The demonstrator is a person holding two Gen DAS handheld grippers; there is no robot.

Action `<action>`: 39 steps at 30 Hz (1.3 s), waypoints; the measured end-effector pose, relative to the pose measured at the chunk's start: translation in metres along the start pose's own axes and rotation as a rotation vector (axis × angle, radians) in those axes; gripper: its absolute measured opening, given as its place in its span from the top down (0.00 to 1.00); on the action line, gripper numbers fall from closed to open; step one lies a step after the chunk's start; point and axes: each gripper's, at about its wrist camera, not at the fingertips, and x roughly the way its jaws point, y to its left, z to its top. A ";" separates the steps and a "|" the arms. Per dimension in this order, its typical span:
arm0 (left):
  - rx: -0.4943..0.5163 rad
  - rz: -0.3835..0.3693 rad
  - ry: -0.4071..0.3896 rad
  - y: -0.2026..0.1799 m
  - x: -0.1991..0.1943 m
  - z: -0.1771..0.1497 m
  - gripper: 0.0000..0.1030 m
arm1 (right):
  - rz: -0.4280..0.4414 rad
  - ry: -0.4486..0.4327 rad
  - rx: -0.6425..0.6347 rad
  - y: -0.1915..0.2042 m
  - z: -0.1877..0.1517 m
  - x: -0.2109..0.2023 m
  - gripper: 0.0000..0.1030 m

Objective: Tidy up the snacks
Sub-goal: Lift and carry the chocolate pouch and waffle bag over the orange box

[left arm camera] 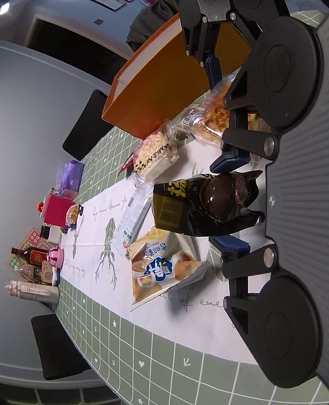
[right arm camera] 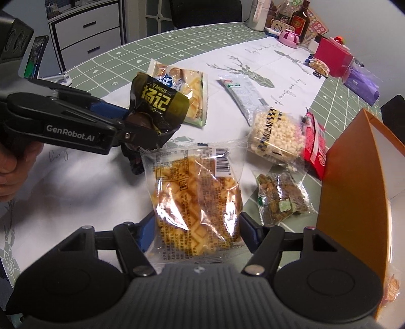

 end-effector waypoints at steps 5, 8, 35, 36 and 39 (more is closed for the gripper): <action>-0.015 -0.003 -0.004 -0.003 -0.009 0.013 0.42 | -0.010 -0.028 0.005 -0.003 0.003 -0.010 0.36; 0.006 0.001 -0.023 -0.010 -0.017 0.025 0.42 | -0.021 -0.053 0.004 -0.005 0.006 -0.019 0.36; 0.183 -0.119 -0.141 -0.117 -0.047 0.131 0.43 | -0.184 -0.331 0.189 -0.083 0.005 -0.130 0.36; 0.187 -0.127 -0.138 -0.121 -0.045 0.132 0.43 | -0.187 -0.331 0.204 -0.089 0.002 -0.132 0.36; 0.197 -0.152 -0.133 -0.134 -0.039 0.135 0.43 | -0.217 -0.331 0.254 -0.107 -0.008 -0.139 0.36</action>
